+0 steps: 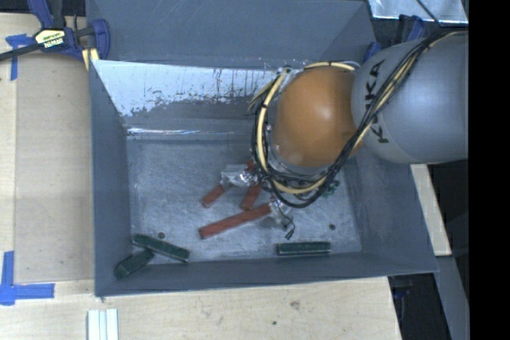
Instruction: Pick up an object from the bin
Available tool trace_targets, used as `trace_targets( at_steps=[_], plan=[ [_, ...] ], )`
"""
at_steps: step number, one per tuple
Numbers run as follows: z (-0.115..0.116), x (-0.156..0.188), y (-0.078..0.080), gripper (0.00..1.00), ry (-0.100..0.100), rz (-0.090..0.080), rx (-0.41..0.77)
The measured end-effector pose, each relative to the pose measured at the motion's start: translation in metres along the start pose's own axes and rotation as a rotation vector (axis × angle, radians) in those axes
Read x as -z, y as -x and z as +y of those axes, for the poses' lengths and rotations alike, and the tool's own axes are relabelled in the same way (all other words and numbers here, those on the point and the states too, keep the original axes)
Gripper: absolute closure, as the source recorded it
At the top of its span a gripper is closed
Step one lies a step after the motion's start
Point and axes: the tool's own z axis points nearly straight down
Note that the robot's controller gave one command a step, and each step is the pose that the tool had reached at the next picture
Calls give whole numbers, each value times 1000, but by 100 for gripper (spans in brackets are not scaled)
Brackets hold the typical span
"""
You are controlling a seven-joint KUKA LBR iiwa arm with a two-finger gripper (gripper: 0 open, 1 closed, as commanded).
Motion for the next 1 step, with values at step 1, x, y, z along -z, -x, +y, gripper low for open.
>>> trace_targets(
  at_steps=[1],
  plan=[
    [27,-21,-24,100,6,6,121]
  ],
)
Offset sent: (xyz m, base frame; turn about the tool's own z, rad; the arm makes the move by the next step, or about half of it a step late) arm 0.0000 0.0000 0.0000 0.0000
